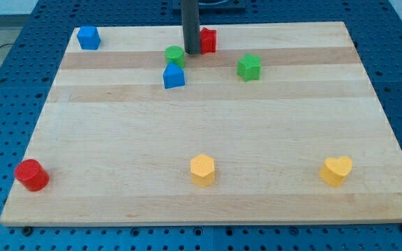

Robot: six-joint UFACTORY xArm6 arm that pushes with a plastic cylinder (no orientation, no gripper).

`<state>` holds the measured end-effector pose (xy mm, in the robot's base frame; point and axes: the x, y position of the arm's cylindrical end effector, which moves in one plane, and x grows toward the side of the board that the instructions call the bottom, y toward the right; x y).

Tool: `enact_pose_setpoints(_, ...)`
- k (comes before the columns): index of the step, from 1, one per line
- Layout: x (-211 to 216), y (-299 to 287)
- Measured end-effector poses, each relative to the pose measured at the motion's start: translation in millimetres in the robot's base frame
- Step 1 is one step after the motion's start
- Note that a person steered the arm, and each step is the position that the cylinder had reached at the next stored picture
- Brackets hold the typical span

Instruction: Push the blue triangle right to the green star

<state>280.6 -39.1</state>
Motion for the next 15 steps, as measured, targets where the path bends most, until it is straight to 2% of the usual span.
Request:
enact_pose_setpoints(3, 43, -3)
enact_pose_setpoints(7, 135, -38)
enact_pose_setpoints(8, 154, -59)
enact_pose_setpoints(9, 153, -114)
enact_pose_setpoints(10, 130, -161)
enact_pose_setpoints(11, 122, -140)
enact_pose_setpoints(12, 122, -77)
enact_pose_setpoints(13, 122, -37)
enact_pose_setpoints(14, 121, -37)
enact_pose_setpoints(15, 128, -61)
